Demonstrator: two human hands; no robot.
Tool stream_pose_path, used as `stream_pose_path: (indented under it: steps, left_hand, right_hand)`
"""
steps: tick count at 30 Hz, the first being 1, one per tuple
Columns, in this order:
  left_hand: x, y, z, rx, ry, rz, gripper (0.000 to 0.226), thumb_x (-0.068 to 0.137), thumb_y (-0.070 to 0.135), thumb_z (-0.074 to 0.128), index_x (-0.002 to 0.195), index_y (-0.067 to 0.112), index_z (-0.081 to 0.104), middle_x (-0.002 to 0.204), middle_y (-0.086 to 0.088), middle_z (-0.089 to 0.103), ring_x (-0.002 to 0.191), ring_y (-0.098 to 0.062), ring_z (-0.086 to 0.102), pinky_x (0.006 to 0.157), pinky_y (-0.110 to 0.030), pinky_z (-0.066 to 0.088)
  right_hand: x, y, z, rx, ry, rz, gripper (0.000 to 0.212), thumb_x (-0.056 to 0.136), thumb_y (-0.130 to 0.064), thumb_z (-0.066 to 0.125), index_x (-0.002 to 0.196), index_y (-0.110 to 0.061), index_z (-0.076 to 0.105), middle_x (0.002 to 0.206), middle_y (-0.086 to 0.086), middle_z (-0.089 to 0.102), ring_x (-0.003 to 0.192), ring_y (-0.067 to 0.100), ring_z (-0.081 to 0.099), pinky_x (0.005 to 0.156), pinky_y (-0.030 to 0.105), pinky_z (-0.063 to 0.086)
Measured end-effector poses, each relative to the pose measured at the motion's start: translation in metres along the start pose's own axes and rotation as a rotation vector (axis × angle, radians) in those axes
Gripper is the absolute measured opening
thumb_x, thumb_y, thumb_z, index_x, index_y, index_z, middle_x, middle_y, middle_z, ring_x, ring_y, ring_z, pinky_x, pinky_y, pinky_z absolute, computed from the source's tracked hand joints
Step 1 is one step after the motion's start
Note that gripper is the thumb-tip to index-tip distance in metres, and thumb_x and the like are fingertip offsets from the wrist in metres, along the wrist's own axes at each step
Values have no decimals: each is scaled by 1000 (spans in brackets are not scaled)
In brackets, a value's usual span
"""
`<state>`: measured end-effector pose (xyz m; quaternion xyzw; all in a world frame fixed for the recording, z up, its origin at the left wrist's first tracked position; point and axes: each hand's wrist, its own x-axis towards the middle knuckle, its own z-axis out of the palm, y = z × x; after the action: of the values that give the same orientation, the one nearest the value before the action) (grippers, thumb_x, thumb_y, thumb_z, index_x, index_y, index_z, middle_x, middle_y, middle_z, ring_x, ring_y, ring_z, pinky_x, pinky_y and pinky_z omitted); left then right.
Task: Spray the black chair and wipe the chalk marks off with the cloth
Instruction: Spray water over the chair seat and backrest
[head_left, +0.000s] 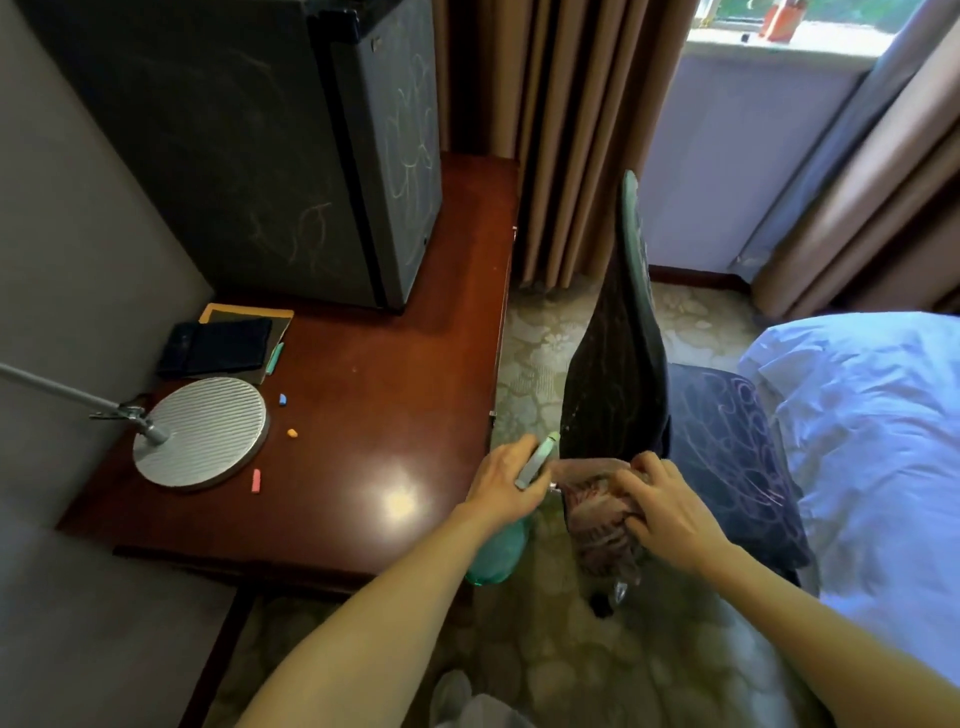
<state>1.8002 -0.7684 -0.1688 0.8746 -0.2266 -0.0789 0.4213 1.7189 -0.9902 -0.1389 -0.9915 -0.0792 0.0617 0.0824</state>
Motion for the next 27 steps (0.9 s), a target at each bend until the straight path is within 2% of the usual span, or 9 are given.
stream_pose_path:
  steps: [3, 6, 9, 11, 14, 18, 22, 25, 27]
  left_hand:
    - [0, -16, -11, 45, -36, -45, 21, 91, 29, 56, 87, 9, 49, 75, -11, 58, 64, -28, 56, 59, -47, 48]
    - [-2, -30, -23, 54, -53, -62, 18, 94, 25, 56, 86, 12, 47, 79, -11, 58, 69, -29, 57, 58, -41, 45]
    - [-6, -40, -34, 65, -62, -23, 20, 93, 25, 56, 83, 19, 41, 75, -3, 52, 65, -21, 49, 57, -30, 34]
    - [-7, -47, -39, 45, -89, 12, 20, 93, 28, 57, 82, 23, 40, 74, 3, 49, 63, -14, 45, 58, -26, 31]
    - [-11, -54, -42, 13, -126, 48, 17, 92, 34, 57, 85, 26, 43, 76, 3, 51, 64, -12, 46, 58, -23, 31]
    - [-10, -51, -41, -36, -111, 45, 19, 92, 28, 58, 82, 23, 42, 74, 1, 50, 65, -16, 46, 58, -27, 32]
    - [-4, -45, -41, -10, -119, -8, 22, 93, 26, 57, 82, 12, 45, 77, -9, 55, 68, -26, 52, 60, -39, 42]
    - [-6, -48, -46, 55, -83, -36, 21, 95, 29, 54, 84, 13, 44, 76, -4, 52, 67, -20, 48, 60, -32, 36]
    - [-9, -52, -50, 88, -40, -46, 21, 95, 31, 53, 86, 16, 41, 75, 1, 47, 67, -16, 44, 60, -28, 32]
  right_hand:
    - [7, -16, 11, 5, -13, 43, 45, 86, -37, 56, 129, -30, 45, 132, 4, 37, 113, 20, 39, 91, 31, 45]
    - [14, -30, 18, -6, -21, 56, 46, 86, -36, 56, 129, -29, 44, 132, 4, 37, 113, 22, 40, 90, 32, 45]
    - [17, -42, 22, -6, -23, 53, 43, 84, -35, 57, 125, -28, 44, 128, 5, 39, 110, 24, 42, 86, 32, 47]
    - [20, -47, 25, -3, -31, 54, 43, 84, -34, 58, 124, -27, 46, 126, 6, 41, 108, 24, 44, 83, 32, 48]
    - [23, -55, 27, 0, -35, 47, 44, 83, -33, 60, 125, -25, 48, 125, 7, 43, 107, 25, 45, 81, 32, 49]
    - [19, -60, 33, 14, -48, 38, 47, 84, -37, 59, 126, -32, 40, 125, 5, 43, 108, 23, 45, 83, 33, 50]
    - [11, -60, 35, 4, -89, 44, 45, 86, -42, 53, 126, -37, 32, 130, 2, 38, 114, 22, 41, 90, 34, 48]
    - [7, -58, 32, -6, -78, 56, 42, 85, -47, 44, 124, -37, 34, 129, 3, 39, 113, 22, 42, 88, 34, 49]
    - [7, -57, 31, -15, -73, 64, 41, 85, -45, 48, 124, -36, 35, 129, 4, 40, 113, 23, 42, 87, 35, 49]
